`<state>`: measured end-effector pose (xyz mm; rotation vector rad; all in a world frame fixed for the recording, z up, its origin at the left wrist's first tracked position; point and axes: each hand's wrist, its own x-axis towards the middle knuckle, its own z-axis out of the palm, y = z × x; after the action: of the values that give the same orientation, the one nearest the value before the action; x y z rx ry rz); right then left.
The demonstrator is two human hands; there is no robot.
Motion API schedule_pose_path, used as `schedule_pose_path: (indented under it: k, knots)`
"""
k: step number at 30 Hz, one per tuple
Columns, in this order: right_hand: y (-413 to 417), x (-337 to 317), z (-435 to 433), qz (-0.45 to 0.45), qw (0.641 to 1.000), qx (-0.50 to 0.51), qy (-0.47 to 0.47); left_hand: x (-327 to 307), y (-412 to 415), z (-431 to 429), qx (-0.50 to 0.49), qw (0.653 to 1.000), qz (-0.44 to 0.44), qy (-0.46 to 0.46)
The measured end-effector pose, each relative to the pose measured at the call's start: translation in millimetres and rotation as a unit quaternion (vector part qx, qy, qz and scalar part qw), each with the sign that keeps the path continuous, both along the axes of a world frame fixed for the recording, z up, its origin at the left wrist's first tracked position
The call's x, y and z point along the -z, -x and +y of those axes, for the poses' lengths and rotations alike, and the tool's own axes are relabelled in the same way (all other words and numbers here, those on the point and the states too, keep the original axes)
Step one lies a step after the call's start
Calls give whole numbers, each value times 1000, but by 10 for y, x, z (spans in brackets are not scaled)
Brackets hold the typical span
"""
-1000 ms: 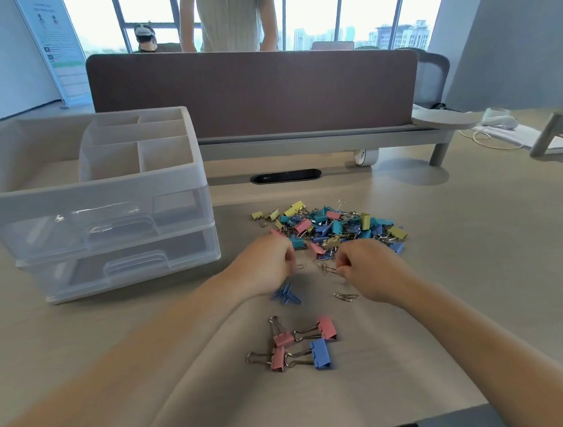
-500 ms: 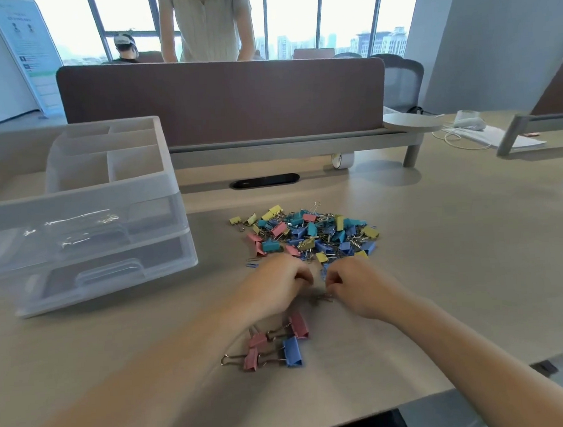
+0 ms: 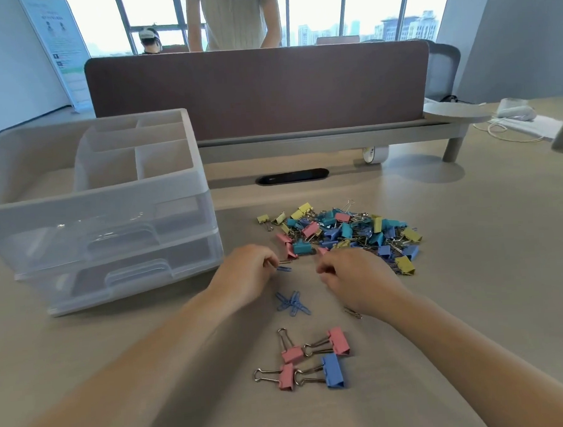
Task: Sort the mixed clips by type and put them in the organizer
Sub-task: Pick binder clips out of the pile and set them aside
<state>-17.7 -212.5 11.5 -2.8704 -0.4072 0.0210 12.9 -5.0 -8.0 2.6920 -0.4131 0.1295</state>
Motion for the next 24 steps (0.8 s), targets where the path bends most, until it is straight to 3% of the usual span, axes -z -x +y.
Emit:
schedule_pose_path:
  k: [10, 17, 24]
  knots:
    - [-148, 82, 165, -7, 1000, -1, 6, 33, -42, -50, 19, 999, 22, 23]
    - [-292, 133, 394, -21, 994, -50, 90, 6, 89, 51, 62, 994, 77, 34]
    - [-330, 132, 447, -28, 994, -55, 95, -1, 222, 63, 72, 990, 99, 70]
